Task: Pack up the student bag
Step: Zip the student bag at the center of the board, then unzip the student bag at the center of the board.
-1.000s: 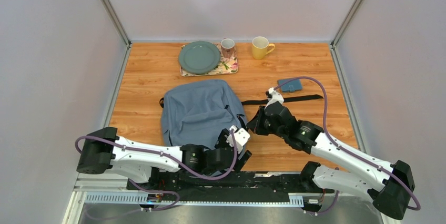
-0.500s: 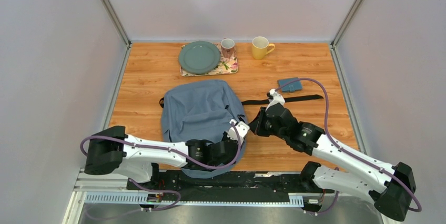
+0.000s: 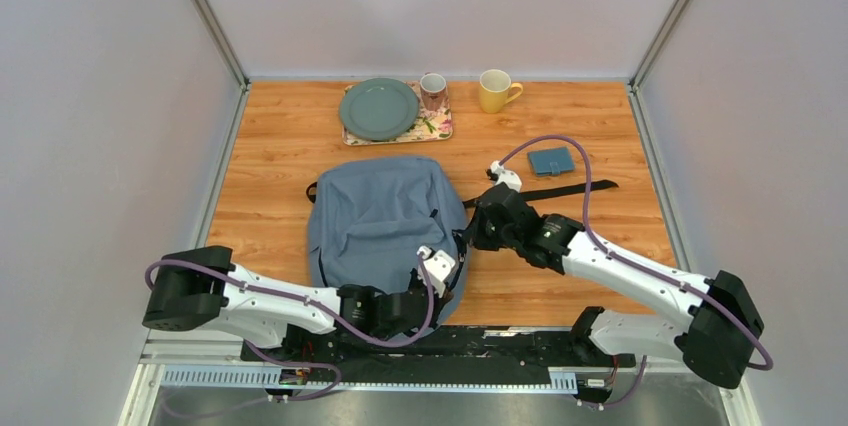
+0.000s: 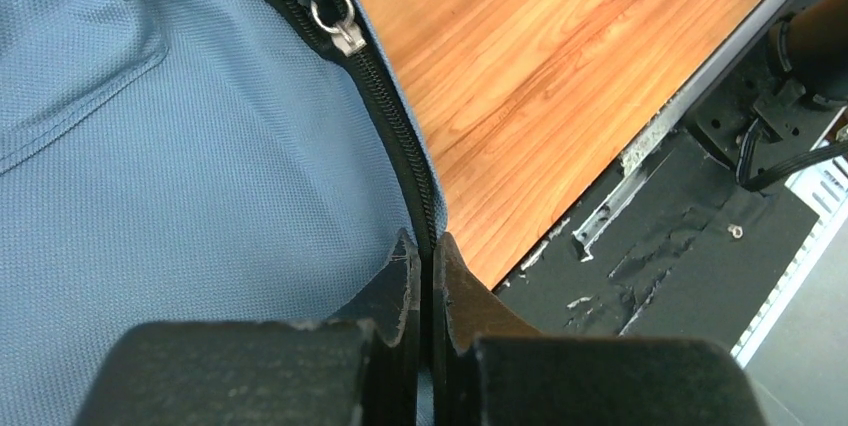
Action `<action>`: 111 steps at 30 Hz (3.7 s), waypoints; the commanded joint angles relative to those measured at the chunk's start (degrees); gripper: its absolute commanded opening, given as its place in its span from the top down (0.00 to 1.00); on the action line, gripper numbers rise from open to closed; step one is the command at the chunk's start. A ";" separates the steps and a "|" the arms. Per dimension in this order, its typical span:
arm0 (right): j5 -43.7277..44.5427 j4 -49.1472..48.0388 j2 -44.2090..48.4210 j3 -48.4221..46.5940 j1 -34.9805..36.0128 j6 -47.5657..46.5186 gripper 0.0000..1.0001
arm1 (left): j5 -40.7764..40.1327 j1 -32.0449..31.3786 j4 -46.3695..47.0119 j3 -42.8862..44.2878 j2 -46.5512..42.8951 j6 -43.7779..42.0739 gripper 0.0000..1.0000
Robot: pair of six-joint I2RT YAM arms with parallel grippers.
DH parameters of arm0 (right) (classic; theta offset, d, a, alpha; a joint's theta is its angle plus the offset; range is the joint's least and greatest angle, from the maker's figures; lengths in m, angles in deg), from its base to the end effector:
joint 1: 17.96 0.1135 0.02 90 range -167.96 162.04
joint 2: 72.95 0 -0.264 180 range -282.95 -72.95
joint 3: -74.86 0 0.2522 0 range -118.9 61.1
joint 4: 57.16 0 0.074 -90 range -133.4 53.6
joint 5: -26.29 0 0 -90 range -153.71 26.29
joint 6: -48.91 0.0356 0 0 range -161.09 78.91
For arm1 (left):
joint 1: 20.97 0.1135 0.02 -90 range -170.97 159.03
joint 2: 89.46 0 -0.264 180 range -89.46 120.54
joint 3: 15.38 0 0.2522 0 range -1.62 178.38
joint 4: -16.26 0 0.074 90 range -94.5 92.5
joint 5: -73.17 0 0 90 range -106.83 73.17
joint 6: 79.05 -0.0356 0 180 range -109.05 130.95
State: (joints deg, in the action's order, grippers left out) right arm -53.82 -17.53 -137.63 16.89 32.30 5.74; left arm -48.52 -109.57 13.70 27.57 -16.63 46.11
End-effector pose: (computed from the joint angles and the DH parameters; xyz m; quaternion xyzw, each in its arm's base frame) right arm 0.1536 0.1752 0.2438 0.0044 0.9254 0.2247 0.3052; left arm 0.0248 -0.2482 0.1841 0.2617 0.8122 -0.2957 0.4294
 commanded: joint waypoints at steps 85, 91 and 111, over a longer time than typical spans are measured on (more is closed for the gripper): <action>-3.12 -14.53 23.28 26.19 -4.56 16.28 1.00 | 27.81 26.37 -48.81 58.26 21.72 -30.41 0.28; -3.65 -14.18 23.73 25.58 -4.56 15.57 1.00 | 31.33 26.37 -45.93 54.84 24.90 -31.55 0.36; -3.47 -13.21 23.99 24.78 -4.47 15.05 1.00 | 22.98 26.37 -44.07 55.27 32.01 -34.45 0.44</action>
State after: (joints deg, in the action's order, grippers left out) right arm -59.67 -29.93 -114.79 43.47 27.76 21.20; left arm -21.50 -83.51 -32.17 81.58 14.87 13.87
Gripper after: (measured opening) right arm 0.070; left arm 0.570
